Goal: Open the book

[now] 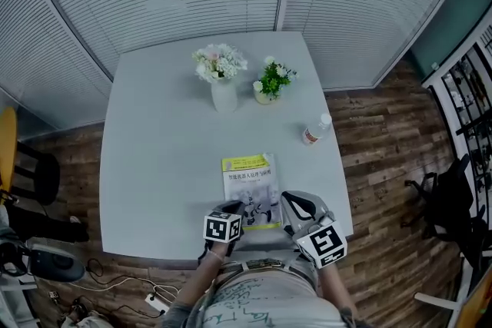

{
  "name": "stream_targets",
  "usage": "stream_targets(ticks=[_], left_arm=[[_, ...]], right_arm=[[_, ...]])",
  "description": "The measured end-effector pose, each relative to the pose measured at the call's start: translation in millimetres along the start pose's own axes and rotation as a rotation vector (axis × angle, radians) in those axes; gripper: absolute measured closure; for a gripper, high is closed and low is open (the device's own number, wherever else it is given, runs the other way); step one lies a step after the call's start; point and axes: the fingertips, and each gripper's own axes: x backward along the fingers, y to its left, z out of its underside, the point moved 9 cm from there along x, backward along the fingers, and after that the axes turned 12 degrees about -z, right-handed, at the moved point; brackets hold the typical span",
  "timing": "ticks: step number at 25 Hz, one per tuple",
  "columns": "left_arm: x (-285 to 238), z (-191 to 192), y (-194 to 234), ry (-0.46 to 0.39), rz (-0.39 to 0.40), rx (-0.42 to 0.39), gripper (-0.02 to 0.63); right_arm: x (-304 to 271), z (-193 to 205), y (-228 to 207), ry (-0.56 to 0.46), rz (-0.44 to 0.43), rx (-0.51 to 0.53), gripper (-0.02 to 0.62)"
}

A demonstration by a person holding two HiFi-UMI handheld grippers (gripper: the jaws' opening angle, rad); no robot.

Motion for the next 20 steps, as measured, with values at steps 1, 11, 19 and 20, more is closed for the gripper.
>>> stream_targets(ticks=[1, 11, 19, 20], left_arm=[[1.0, -2.0, -3.0, -0.010, 0.013, 0.004, 0.607], [-9.2, -9.5, -57.0, -0.039, 0.085, -0.151, 0.606], [-22.3, -11.4, -83.1, -0.043, 0.035, -0.240, 0.489], [-24.3, -12.4, -85.3, -0.050, 0.023, -0.252, 0.467]], right_arm=[[1.5, -0.2, -0.3, 0.002, 0.007, -0.002, 0.592], [20.8, 7.8, -8.8, 0.004, 0.034, -0.008, 0.594], [42.7, 18.3, -22.1, 0.001, 0.046, -0.021, 0.594], [44.4, 20.3, -24.0, 0.003, 0.045, -0.022, 0.594]])
